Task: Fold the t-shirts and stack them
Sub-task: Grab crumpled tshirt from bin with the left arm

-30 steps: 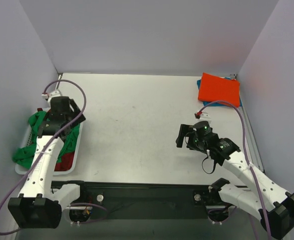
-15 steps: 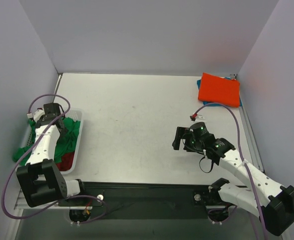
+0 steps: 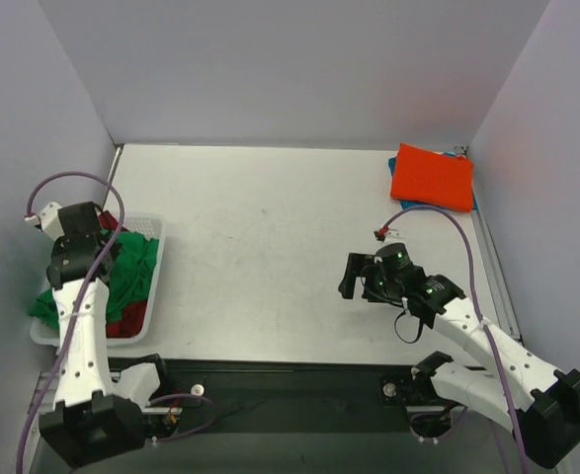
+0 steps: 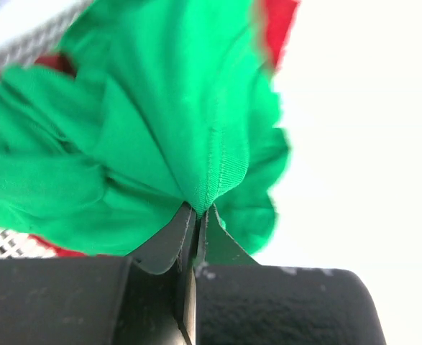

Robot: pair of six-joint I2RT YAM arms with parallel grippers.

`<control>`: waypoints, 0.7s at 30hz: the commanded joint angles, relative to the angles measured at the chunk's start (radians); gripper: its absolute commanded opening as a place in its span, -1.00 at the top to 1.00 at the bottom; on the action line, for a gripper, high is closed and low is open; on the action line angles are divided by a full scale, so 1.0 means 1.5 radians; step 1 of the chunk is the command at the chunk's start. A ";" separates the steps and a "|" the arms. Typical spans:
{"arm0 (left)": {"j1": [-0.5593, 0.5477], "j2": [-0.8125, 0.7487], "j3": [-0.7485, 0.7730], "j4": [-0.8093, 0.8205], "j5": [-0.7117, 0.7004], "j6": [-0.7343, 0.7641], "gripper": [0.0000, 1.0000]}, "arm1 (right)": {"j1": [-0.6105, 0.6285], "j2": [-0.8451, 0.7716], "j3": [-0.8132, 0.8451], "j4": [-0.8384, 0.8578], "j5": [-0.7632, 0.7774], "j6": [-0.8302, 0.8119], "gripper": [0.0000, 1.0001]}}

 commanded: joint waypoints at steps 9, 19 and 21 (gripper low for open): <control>-0.010 -0.081 0.258 0.027 0.250 0.033 1.00 | 0.004 0.025 0.058 0.008 -0.020 0.003 -0.99; -0.398 0.087 0.640 0.048 0.202 0.090 1.00 | 0.004 0.054 0.143 0.007 -0.013 -0.005 -0.99; -0.480 0.145 0.702 0.032 0.136 0.115 1.00 | 0.004 0.056 0.160 0.005 -0.013 -0.005 -0.98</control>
